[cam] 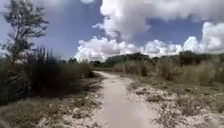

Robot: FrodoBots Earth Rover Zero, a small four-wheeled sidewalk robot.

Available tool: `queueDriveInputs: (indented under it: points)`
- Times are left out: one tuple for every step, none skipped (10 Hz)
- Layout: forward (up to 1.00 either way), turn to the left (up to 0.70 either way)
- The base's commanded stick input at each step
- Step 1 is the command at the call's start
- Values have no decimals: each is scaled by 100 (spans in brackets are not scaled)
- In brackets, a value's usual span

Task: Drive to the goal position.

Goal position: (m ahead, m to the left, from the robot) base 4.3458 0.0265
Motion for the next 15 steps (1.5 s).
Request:
queueDriveInputs:
  points:
    - [85, 0]
    - [85, 0]
    - [85, 0]
    - [85, 0]
    - [85, 0]
    - [85, 0]
    - [85, 0]
    - [85, 0]
    - [85, 0]
    - [85, 0]
    - [85, 0]
    - [85, 0]
    - [85, 0]
    - [85, 0]
    - [85, 0]
